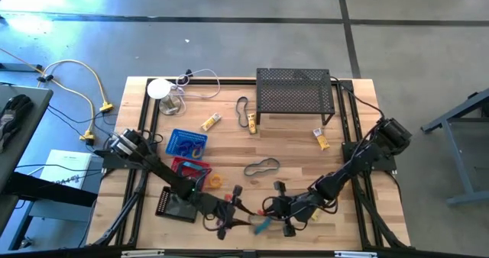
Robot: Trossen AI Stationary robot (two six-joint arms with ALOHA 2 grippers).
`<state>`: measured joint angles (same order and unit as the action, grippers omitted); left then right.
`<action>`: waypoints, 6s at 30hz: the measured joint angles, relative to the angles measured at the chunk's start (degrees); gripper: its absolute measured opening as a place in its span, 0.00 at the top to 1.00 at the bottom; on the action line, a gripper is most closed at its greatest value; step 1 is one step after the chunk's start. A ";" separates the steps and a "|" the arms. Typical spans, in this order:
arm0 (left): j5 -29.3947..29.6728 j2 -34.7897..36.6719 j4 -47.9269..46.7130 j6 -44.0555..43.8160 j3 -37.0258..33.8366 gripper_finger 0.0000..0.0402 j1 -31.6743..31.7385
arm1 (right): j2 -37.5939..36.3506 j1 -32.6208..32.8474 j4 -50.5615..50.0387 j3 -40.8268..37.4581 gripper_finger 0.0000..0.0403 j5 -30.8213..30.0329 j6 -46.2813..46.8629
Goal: Pick & Place Office Desk Supplies
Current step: Put the orange spring keychain into the blue bin, then put the yellow crayon box into the black bin
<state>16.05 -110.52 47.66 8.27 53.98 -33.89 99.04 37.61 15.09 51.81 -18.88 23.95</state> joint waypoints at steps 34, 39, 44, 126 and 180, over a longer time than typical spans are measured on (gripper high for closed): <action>-3.23 0.06 1.68 -3.78 0.02 0.92 4.04 | -0.14 -2.91 2.12 0.04 0.98 4.44 0.13; -2.35 0.06 1.69 -4.04 0.02 0.98 4.04 | -0.15 -2.91 2.21 0.07 0.95 5.36 1.27; -2.27 0.06 1.66 -3.84 0.02 0.99 3.93 | -0.15 -2.86 2.18 0.07 0.81 4.23 4.37; 15.42 42.18 -111.04 -62.34 -1.58 0.70 18.08 | -0.15 0.29 -1.59 0.09 0.33 -6.16 7.85; -4.12 15.46 -76.62 -35.87 -1.27 0.59 54.28 | -0.15 3.49 -2.88 0.07 0.33 -12.68 11.81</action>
<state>11.94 -95.06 -28.96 -27.60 52.71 20.39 98.89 41.10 12.21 51.88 -31.55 35.77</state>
